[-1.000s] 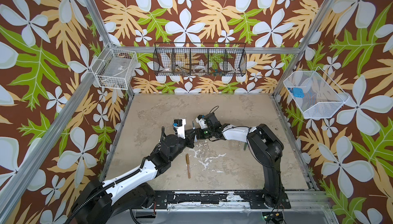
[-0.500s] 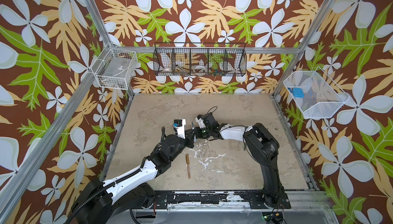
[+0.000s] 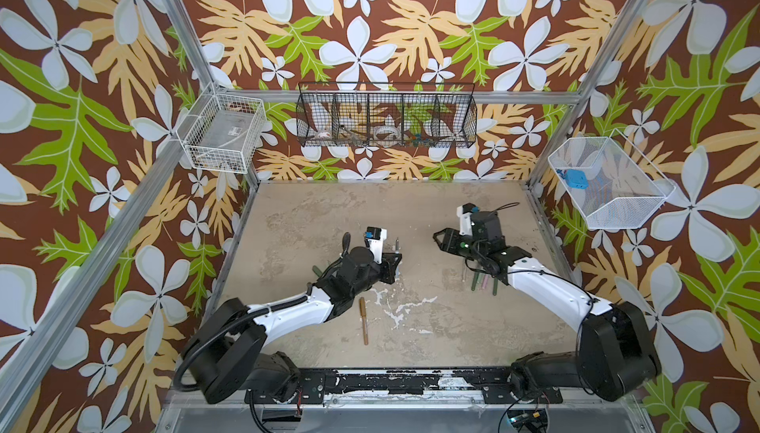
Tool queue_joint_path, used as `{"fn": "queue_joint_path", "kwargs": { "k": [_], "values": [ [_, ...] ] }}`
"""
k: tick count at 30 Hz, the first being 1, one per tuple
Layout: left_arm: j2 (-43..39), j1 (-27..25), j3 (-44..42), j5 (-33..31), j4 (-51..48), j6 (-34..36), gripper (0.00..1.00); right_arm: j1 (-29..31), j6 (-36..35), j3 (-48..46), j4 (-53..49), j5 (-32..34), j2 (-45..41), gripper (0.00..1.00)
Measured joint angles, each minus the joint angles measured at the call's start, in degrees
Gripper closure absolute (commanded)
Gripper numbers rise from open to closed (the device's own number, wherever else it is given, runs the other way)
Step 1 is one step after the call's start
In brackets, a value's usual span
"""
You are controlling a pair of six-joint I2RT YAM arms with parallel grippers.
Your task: Open the pen caps
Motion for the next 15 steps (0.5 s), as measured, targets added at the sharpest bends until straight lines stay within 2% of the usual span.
{"fn": "queue_joint_path", "kwargs": {
  "k": [7, 15],
  "values": [
    [17.73, -5.03, 12.26, 4.76, 0.37, -4.98, 1.00, -11.45, -2.23, -7.17, -1.84, -1.70, -6.75, 0.50],
    [32.72, -7.30, 23.85, 7.30, 0.50, -11.89, 1.00, -13.31, -4.31, -9.18, -1.31, -4.33, -6.01, 0.49]
  ]
}}
